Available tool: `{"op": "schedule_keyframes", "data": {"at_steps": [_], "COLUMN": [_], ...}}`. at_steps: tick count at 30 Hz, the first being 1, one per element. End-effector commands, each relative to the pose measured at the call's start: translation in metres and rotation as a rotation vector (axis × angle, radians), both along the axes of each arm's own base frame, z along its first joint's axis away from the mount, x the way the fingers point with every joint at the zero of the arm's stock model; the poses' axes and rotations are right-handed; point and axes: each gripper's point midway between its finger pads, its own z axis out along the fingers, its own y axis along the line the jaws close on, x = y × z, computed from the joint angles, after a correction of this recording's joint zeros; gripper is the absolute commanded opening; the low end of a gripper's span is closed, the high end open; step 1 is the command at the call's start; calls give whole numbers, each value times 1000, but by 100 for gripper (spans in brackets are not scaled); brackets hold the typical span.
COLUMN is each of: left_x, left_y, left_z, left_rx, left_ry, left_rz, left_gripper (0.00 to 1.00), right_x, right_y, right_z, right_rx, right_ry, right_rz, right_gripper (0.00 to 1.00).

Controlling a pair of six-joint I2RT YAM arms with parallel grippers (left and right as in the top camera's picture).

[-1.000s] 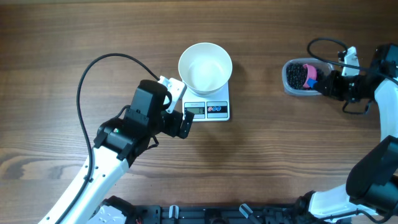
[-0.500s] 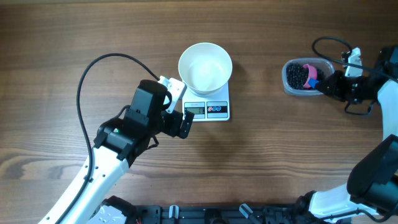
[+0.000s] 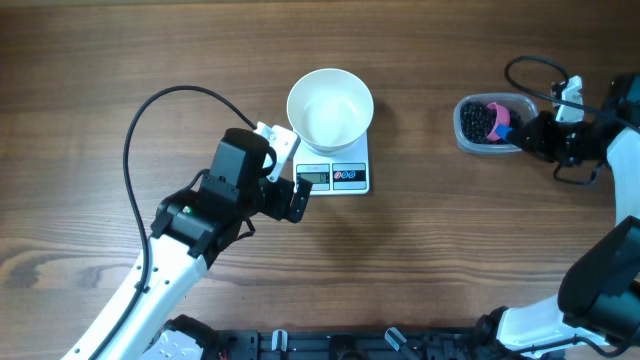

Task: Scoop item into bowl and weigh 150g on scale
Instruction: 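Drag scoop through beans and lift it filled with right gripper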

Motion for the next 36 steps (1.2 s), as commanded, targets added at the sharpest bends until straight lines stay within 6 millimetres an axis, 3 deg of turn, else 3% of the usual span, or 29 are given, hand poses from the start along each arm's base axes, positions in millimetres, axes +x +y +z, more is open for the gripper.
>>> {"op": "schedule_keyframes", "data": {"at_steps": [1,15,30,36], "left_x": [-2,-2,-2,-2], "left_y": [-2,-2,-3,-3], "left_z": [4,4,4,4], "left_rx": [-8,-8,-8,-8], "left_ry": [-11,-11,-11,-11], "left_rz": [-27,-26,-27,-27], "left_gripper": [100,100,100,100], "right_x": [-8,5,-3,5], "right_y": [15,11,19,20], "right_z": [-5,-1,0,6], "right_rx": [76,88,132,162], "right_ry": [33,-7,23,-14], "right_rz": [30,-9,-1,-12], "right_gripper": [4,4,4,4]}}
